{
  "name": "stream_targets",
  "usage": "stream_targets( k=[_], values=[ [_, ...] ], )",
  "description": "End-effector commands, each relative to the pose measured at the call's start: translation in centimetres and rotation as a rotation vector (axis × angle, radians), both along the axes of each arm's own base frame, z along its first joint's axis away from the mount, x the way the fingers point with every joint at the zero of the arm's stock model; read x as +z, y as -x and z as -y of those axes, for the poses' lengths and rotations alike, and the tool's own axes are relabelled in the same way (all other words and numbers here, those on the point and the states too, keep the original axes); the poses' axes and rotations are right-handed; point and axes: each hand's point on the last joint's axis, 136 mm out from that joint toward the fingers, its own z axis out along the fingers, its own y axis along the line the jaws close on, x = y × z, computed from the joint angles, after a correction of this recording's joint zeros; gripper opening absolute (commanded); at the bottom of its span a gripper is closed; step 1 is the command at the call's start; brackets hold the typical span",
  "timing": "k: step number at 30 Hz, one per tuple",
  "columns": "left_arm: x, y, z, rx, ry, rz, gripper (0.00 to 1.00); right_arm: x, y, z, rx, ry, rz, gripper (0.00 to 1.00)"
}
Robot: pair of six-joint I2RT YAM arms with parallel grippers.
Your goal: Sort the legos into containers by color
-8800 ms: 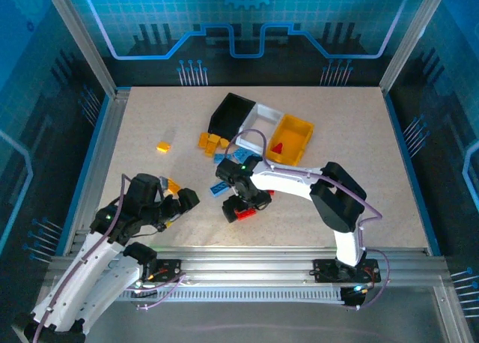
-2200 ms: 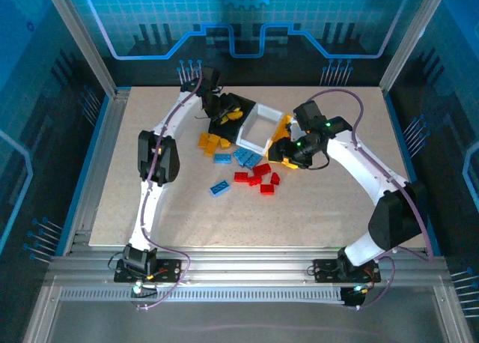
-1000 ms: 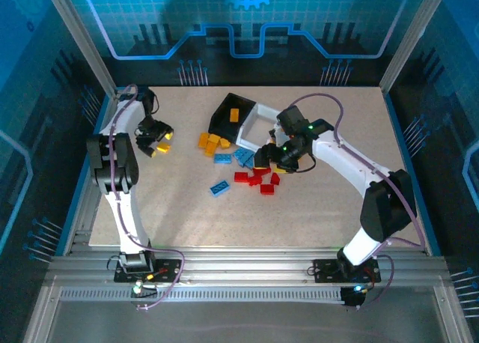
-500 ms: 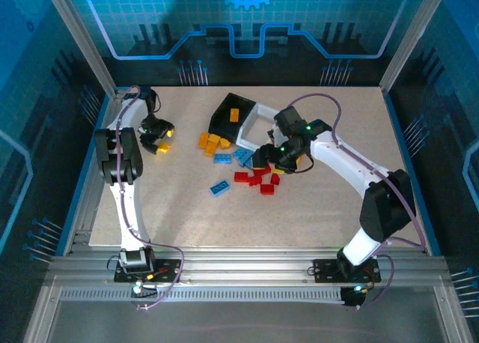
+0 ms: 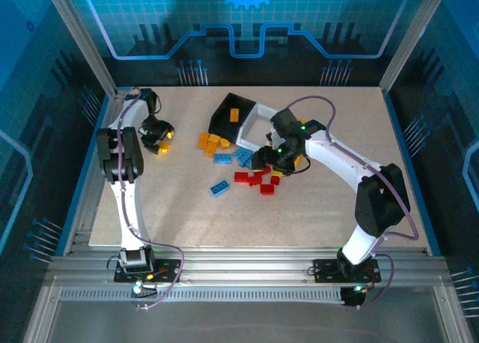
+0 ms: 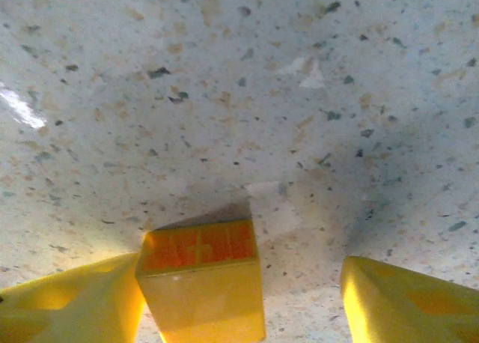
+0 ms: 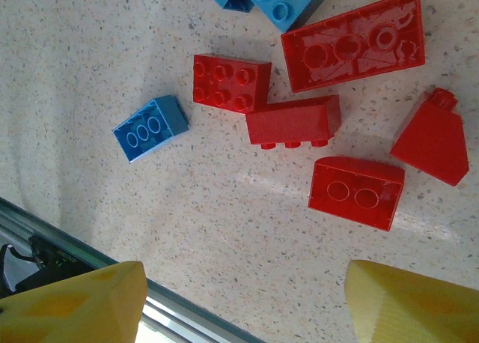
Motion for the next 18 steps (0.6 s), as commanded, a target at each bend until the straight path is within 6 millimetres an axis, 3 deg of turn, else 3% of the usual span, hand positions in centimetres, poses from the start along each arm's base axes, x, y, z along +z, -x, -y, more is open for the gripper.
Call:
stream_targets(
  k=[1, 11, 18],
  values=[
    [-1.5, 1.7, 0.5, 0.023, 0.03, -0.07, 0.63, 0.6, -0.1, -0.9, 0.006, -0.005, 0.004, 0.71],
    [-1.6, 2.7, 0.4, 0.004, 0.023, -0.087, 0.45, 0.7, 0.0, -0.7, 0.007, -0.001, 0.012, 0.71],
    [-0.4, 3.2, 0.6, -0.007, 0.027, -0.061, 0.44, 0.8, 0.2, -0.7, 0.014, -0.009, 0.02, 0.71]
  ],
)
